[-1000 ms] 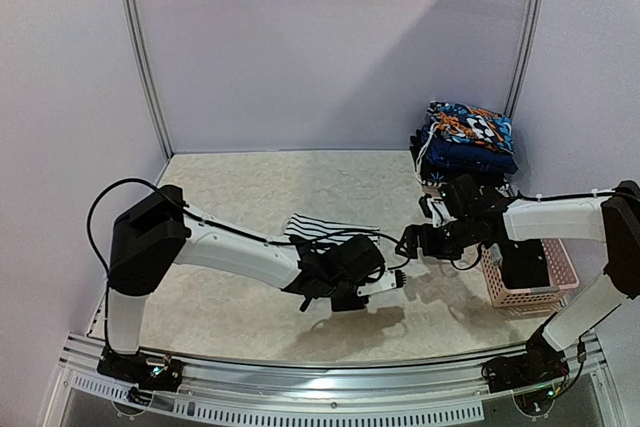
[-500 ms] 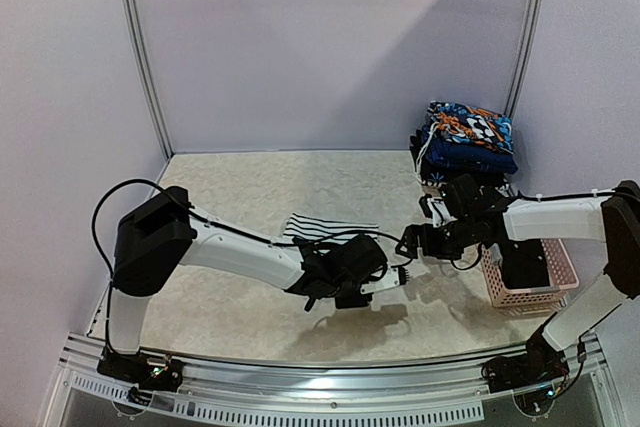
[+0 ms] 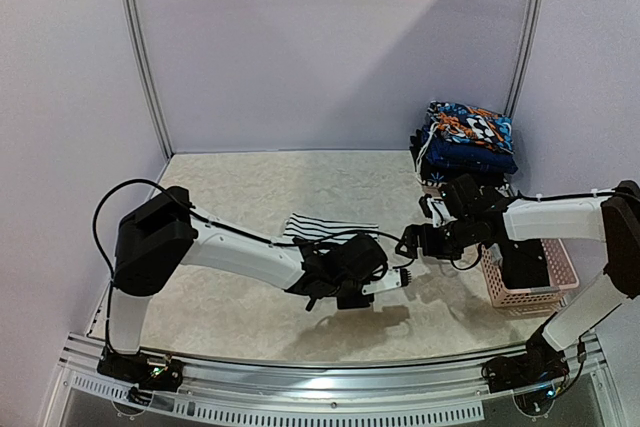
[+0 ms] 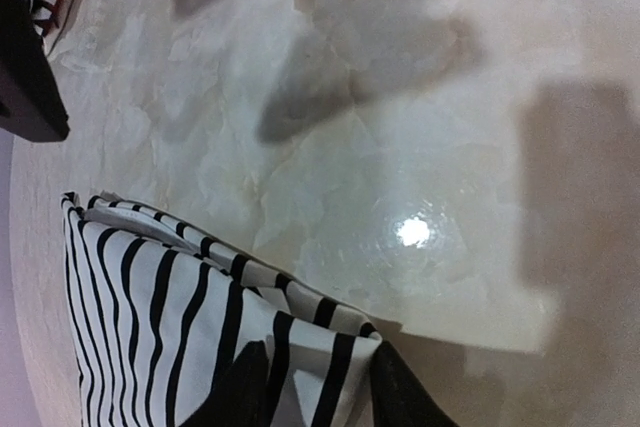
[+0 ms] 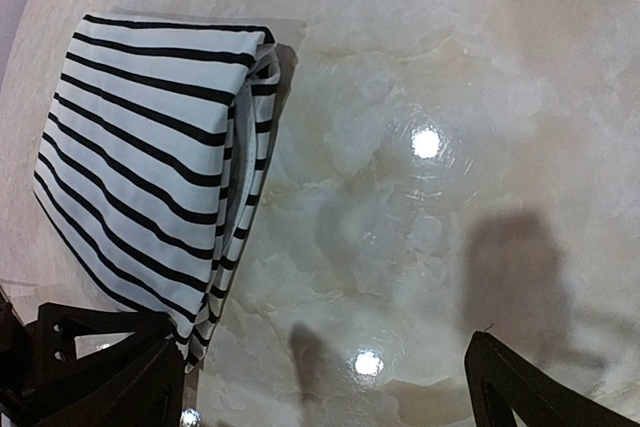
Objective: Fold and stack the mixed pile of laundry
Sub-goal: Pick up the square-folded tank top from the center of the board.
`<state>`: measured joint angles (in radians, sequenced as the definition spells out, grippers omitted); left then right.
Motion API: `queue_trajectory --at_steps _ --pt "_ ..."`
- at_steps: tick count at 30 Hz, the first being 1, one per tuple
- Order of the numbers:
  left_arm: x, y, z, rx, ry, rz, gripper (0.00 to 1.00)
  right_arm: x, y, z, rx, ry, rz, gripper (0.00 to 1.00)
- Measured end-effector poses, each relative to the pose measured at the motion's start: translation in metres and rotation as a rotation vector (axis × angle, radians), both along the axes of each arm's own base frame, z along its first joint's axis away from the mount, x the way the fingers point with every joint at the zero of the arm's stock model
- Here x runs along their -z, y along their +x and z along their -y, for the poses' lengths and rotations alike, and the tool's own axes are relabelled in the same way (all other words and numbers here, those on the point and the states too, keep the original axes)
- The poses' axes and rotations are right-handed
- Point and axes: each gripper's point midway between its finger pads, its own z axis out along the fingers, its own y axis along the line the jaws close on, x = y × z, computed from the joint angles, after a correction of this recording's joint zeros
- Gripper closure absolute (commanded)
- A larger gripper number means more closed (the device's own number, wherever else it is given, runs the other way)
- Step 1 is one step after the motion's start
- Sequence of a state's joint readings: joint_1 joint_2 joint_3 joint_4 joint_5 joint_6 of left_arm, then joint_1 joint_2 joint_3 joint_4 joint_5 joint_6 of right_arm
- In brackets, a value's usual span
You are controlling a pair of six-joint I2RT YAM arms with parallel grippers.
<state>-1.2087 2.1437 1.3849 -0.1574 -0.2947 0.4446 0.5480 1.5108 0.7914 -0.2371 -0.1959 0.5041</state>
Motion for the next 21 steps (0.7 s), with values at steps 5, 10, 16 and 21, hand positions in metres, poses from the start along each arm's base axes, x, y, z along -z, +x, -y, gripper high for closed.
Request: queue_trajectory --at_steps 5,10,16,21 --pt "0.004 -0.002 0.002 0.011 -0.001 -0.011 0.89 0.0 0.0 -0.001 -0.001 0.002 0.0 0.01" --pt "0.005 -0.002 0.002 0.01 -0.006 -0.015 1.0 -0.002 0.001 -0.003 -0.008 0.018 0.003 0.02" --pt "0.008 0.0 0.002 -0.007 -0.042 -0.022 1.0 -0.005 0.003 -0.008 -0.009 0.044 0.009 0.02" --pt "0.006 0.002 -0.002 -0.028 -0.107 -0.053 1.0 -0.011 0.003 -0.016 -0.011 0.1 0.001 0.01"
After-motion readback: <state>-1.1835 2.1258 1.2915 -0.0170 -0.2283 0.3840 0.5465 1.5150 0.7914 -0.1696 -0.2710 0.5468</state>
